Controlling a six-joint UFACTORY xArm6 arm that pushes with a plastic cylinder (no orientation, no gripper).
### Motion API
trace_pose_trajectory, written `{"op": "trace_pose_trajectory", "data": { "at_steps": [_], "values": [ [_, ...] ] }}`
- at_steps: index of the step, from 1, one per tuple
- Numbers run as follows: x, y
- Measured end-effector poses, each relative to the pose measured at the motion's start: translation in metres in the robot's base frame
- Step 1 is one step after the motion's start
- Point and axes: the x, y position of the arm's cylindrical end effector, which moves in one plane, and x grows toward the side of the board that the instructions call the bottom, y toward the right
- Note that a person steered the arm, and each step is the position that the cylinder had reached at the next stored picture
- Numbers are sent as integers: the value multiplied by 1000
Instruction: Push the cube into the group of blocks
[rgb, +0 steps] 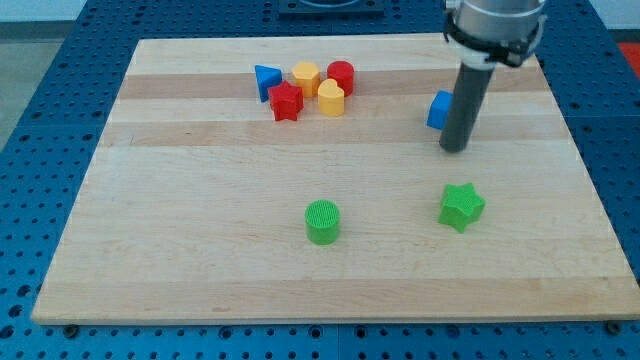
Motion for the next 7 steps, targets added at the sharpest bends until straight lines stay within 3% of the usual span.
{"op": "trace_pose_trajectory", "data": {
  "at_steps": [2,4,5,7],
  "values": [
    [-54,-19],
    [-24,7],
    [-39,45],
    [-103,-49]
  ]
}}
